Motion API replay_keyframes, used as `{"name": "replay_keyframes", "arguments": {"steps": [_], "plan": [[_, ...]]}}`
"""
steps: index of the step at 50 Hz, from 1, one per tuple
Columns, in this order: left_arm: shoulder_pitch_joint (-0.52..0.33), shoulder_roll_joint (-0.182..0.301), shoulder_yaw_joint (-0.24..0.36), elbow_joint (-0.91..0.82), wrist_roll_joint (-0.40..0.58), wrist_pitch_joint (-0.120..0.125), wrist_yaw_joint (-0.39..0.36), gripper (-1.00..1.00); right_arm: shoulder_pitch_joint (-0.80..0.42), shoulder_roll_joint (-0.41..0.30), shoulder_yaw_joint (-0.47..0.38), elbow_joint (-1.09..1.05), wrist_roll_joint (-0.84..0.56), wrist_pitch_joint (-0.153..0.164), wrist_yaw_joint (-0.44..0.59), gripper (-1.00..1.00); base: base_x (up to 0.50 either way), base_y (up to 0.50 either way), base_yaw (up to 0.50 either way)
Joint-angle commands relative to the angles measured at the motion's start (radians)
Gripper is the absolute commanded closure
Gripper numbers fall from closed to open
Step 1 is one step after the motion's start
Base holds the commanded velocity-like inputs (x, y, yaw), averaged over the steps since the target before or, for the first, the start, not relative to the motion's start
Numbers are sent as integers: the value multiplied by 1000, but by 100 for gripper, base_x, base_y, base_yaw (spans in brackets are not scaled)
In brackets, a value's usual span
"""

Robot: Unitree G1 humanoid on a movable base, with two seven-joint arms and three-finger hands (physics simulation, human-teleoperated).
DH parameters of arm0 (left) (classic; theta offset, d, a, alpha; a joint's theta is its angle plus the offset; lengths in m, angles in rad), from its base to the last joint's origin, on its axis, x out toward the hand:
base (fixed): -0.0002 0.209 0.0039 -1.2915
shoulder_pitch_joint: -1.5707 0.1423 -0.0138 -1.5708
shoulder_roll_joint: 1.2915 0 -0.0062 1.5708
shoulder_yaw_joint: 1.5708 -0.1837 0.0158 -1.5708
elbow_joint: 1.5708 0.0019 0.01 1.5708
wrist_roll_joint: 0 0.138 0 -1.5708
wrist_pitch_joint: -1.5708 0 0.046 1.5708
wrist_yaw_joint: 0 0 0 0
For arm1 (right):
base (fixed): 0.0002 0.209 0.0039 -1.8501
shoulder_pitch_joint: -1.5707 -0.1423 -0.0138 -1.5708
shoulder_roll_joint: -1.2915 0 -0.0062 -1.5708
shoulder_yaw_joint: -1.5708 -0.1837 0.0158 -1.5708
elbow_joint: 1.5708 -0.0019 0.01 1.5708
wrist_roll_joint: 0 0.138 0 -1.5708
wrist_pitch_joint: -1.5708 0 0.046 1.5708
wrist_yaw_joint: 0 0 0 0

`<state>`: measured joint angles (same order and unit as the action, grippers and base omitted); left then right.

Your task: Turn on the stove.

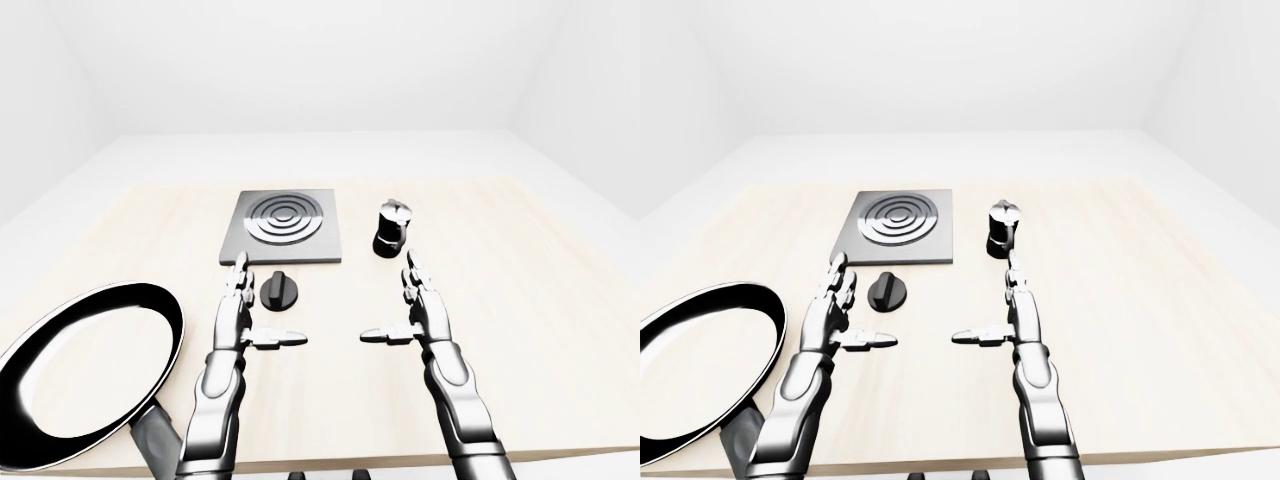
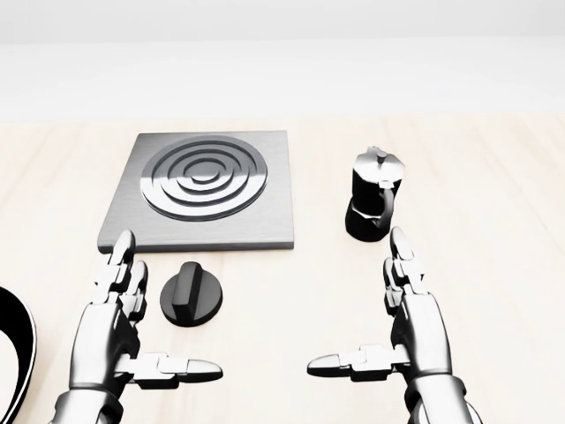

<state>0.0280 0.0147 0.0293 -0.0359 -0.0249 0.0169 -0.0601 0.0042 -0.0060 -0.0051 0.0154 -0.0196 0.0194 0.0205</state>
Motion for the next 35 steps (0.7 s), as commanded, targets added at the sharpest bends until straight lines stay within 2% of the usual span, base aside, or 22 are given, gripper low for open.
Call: {"name": "replay_keyframes", "arguments": {"steps": [1, 6, 14, 19, 20, 21, 24, 31, 35], "plan": [[6, 0, -1, 3, 1, -3, -1, -100, 5, 2, 2, -1, 1, 1, -2, -100, 39, 0, 0], [6, 0, 0, 5, 0, -5, -3, -100, 7, 2, 7, -9, -4, 4, -4, -100, 30, 0, 0], [2, 1, 2, 18, 0, -10, -3, -100, 6, 3, 6, -6, 3, 0, 1, -100, 0, 0, 0], [-3, 1, 2, 51, 2, -28, -4, -100, 10, 3, 9, -17, 3, 6, 2, -100, 0, 0, 0], [-10, 2, 4, 80, 2, -43, -4, -100, 10, 3, 8, -17, 4, 8, 2, -100, 0, 0, 0], [-14, 2, 5, 88, 1, -46, -4, -100, 11, 3, 8, -18, 3, 8, 2, -100, 0, 0, 0], [-24, 3, 6, 101, 0, -43, -2, -100, 10, 3, 10, -18, 3, 8, 3, -100, 0, 0, 0], [-54, 7, 10, 158, -2, -60, -2, -100, 10, 3, 9, -20, 4, 11, 4, -100, 0, 0, 0], [-72, 8, 9, 178, -2, -57, 1, -100, 10, 3, 9, -17, 3, 7, 5, -100, 0, 0, 0]]}}
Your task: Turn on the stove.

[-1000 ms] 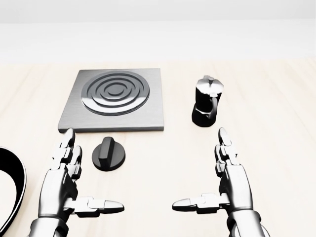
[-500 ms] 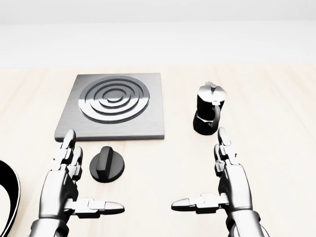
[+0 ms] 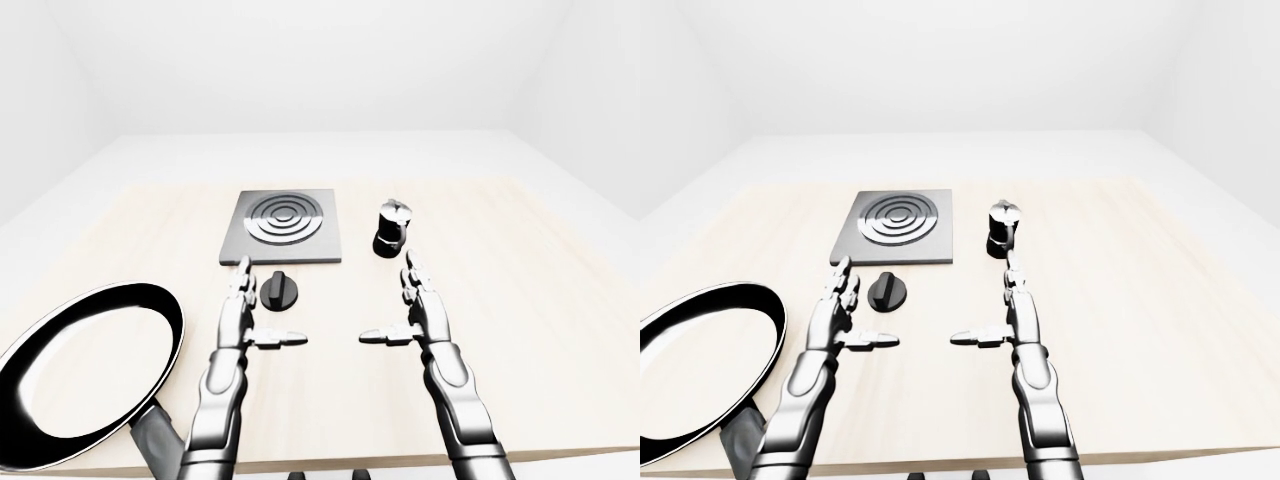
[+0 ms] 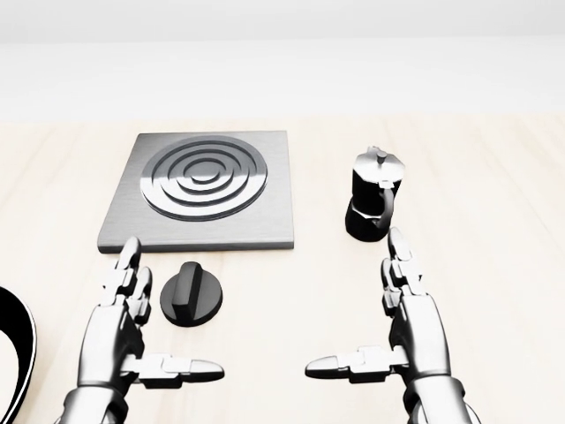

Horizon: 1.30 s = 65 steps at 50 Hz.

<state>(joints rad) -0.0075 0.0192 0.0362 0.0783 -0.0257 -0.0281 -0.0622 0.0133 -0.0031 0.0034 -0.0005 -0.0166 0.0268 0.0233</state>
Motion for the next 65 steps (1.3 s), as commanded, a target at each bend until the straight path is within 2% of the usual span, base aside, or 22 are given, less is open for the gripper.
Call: {"name": "replay_keyframes", "arguments": {"steps": [1, 5, 10, 16, 22, 38, 41, 56, 59, 65], "plan": [[-42, 3, 2, 70, -1, -14, 4, -100, 3, 0, 2, -9, 1, 6, 3, -100, 0, 0, 0], [-58, 5, 2, 90, 1, -16, 6, -100, 3, 0, 1, -6, 1, 4, 4, -100, 0, 0, 0], [-75, 10, 4, 135, 9, -33, 4, -100, 2, 0, 2, -11, 1, 9, 4, -100, 0, 0, 0], [-91, 9, 2, 193, 14, -58, 5, -100, -2, 0, 0, 9, 2, -5, 5, -100, 0, 0, 0], [-105, 8, -2, 241, 23, -59, 9, -100, 0, 0, 2, -2, 2, 2, 5, -100, 0, 0, 0], [-105, 4, -9, 285, 29, -59, 10, -100, 2, 1, 3, 11, 3, -7, 7, -100, 0, 0, 0], [-101, 2, -12, 282, 30, -59, 10, -100, 3, 1, 4, -1, 3, 2, 7, -100, 0, 0, 0], [-105, 0, -16, 312, 34, -59, 7, -100, 2, 1, 4, 14, 3, -10, 8, -100, 0, 0, 0], [-105, -1, -19, 309, 36, -59, 5, -100, 3, 1, 4, 4, 4, -2, 9, -100, 0, 0, 0], [-84, -12, -34, 293, 43, -59, 1, -100, 5, 1, 4, 14, 3, -13, 9, -100, 0, 0, 0]]}}
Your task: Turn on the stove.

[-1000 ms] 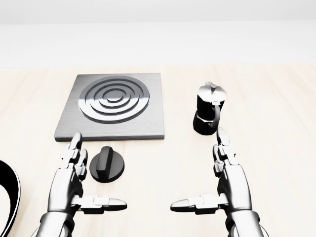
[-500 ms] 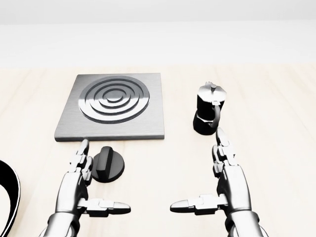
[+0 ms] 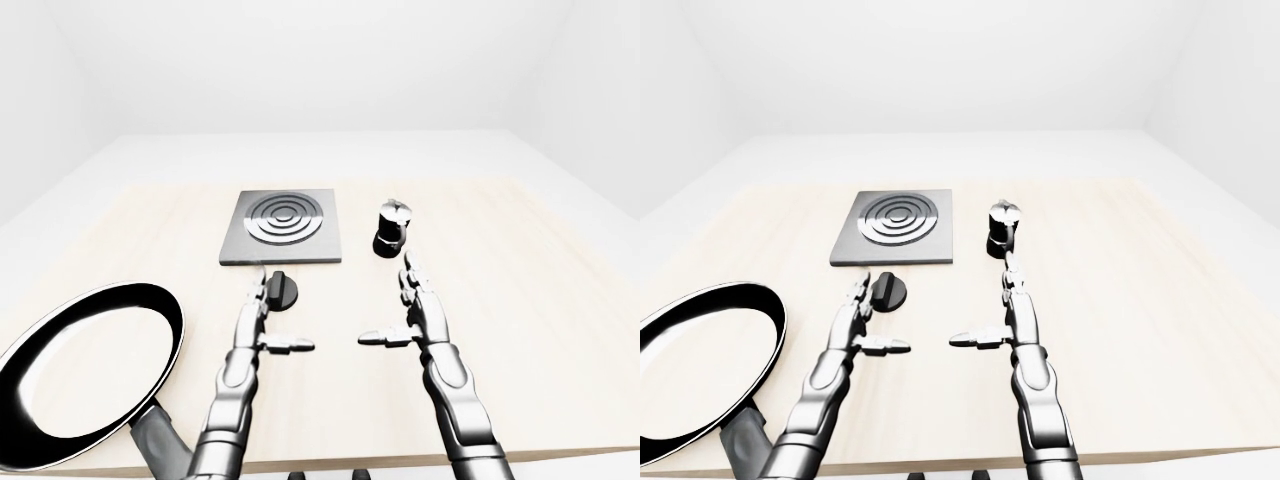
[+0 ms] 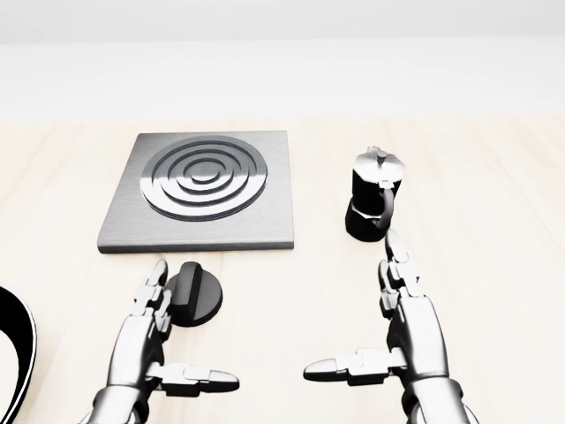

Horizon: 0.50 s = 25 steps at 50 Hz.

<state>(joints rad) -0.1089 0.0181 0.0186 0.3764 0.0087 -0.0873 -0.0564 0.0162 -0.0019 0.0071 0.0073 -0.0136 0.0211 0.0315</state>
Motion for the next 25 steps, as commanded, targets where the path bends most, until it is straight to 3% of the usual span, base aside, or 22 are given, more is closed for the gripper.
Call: {"name": "replay_keyframes", "arguments": {"steps": [1, 13, 18, 25], "plan": [[21, -12, -19, -7, 11, 0, -6, -100, 2, 0, 1, 7, 0, -7, 1, -100, 0, 0, 0], [59, -38, -63, -26, 32, 0, -17, -100, 2, 1, 1, 7, 2, -7, 2, -100, 0, 0, 0], [114, -56, -111, -116, 47, 0, -29, -100, 3, 1, 1, 15, 0, -14, 1, -100, 0, 0, 0], [178, -71, -191, -236, 60, 40, -41, -100, 1, 0, -1, 19, 3, -16, 3, -100, 0, 0, 0]]}}
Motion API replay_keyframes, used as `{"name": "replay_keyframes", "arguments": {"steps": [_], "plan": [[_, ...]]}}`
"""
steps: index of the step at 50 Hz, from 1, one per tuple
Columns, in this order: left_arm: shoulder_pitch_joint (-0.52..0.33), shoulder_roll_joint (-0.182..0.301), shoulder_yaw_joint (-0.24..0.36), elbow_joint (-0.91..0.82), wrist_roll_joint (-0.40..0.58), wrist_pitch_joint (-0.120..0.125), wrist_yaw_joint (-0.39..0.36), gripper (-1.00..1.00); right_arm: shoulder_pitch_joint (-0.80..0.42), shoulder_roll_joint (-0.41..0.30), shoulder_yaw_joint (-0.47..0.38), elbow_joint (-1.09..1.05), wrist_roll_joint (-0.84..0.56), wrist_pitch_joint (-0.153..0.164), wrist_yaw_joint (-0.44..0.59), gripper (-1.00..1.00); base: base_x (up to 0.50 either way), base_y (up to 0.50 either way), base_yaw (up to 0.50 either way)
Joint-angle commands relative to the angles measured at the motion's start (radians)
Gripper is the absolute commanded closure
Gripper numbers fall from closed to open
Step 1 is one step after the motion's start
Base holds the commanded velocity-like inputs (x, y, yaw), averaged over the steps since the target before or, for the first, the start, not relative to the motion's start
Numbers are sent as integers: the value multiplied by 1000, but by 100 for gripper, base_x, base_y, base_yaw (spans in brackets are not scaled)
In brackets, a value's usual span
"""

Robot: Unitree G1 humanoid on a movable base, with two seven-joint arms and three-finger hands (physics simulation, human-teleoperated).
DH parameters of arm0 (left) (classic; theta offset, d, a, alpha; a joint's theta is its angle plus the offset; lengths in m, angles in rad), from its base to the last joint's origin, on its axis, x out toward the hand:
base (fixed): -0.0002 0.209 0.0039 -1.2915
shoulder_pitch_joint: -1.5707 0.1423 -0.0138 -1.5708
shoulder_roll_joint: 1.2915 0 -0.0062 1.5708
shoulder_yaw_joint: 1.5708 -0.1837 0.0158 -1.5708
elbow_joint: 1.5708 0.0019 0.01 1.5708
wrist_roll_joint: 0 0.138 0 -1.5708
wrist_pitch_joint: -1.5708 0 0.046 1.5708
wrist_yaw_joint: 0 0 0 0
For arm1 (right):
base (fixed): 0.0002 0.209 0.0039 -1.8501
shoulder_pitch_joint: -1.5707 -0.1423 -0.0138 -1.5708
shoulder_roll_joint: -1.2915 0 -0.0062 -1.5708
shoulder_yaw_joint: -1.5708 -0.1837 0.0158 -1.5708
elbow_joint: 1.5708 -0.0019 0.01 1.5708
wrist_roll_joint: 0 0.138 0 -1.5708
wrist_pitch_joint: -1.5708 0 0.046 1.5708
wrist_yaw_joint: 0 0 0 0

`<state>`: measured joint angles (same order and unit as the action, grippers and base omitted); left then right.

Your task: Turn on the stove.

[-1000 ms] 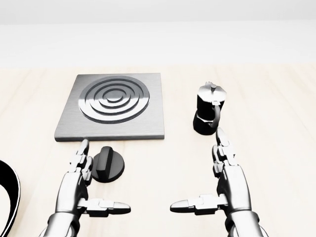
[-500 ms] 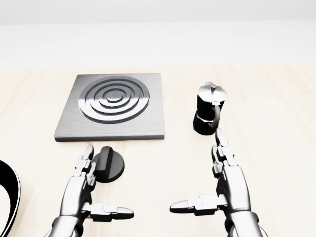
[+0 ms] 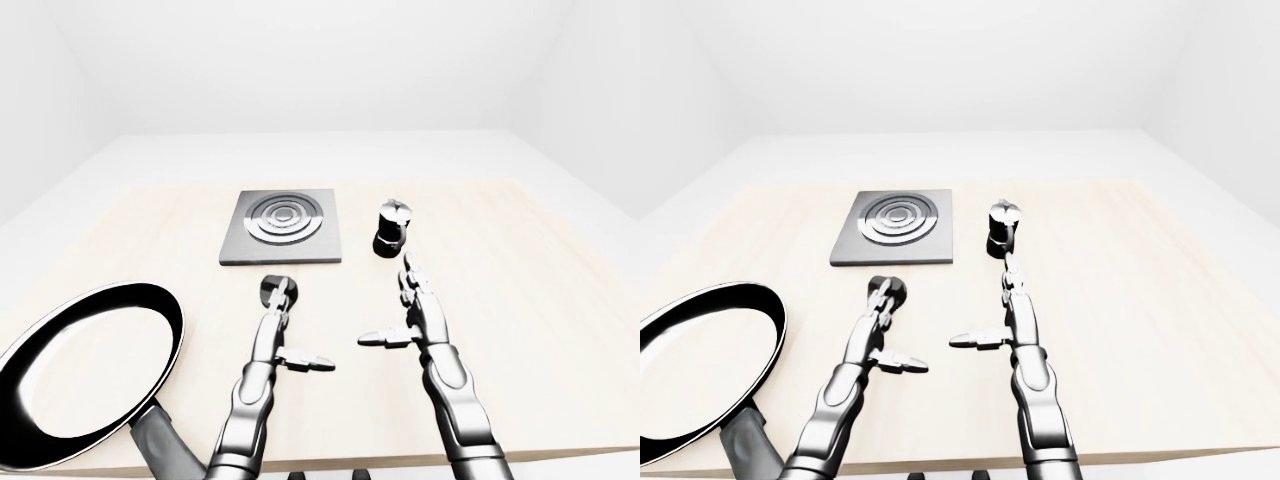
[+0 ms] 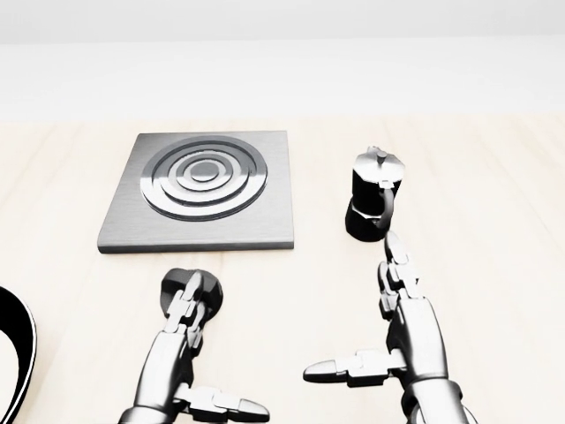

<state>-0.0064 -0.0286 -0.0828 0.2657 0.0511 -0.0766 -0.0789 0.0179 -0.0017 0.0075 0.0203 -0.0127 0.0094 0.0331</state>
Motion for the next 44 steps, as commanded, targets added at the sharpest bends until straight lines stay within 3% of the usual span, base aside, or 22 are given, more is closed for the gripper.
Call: {"name": "replay_keyframes", "arguments": {"steps": [1, 4, 8, 9, 16, 17, 18, 19, 20, 22, 31, 44], "plan": [[76, -24, -95, -132, 14, 31, -20, -100, 0, 0, -1, 7, 2, -7, 2, -100, 0, 0, 0], [69, -25, -104, -155, 10, 44, -20, -100, 0, 0, -1, 17, 2, -14, 2, -100, 0, 0, 0], [59, -21, -97, -251, -3, 89, -19, -100, 2, -1, -1, 7, 3, -6, 2, -100, 0, 0, 0], [62, -12, -77, -557, -36, 164, -19, -100, 1, 0, -1, 17, 2, -13, 2, -100, 0, 0, 0], [-27, 12, -16, -1031, -137, 164, 10, -100, 2, 1, 2, 13, 1, -9, 2, -100, 0, 0, 0], [-282, 201, 169, -1236, -464, 164, 198, -100, 0, 2, 5, 9, 1, -3, 4, -100, 0, 0, 0], [-294, 385, 196, -1292, -680, 164, 387, -100, 1, 2, 5, 7, 2, -2, 4, -100, 0, 0, 0], [-285, 497, 189, -1307, -781, 164, 491, -100, 1, 2, 5, 5, 1, 2, 3, -100, 0, 0, 0], [-278, 557, 178, -1311, -821, 164, 541, -100, 1, 2, 5, 9, 1, -1, 3, -100, 0, 0, 0], [-270, 604, 172, -1313, -850, 164, 575, -100, 2, 3, 6, 7, 0, 0, 3, -100, 0, 0, 0], [-257, 640, 196, -1313, -879, 164, 587, -100, 2, 3, 7, 6, 0, 1, 3, -100, 0, 0, 0], [-250, 639, 220, -1313, -890, 164, 580, -100, 2, 4, 10, 9, -1, -2, 3, -100, 0, 0, 0]]}}
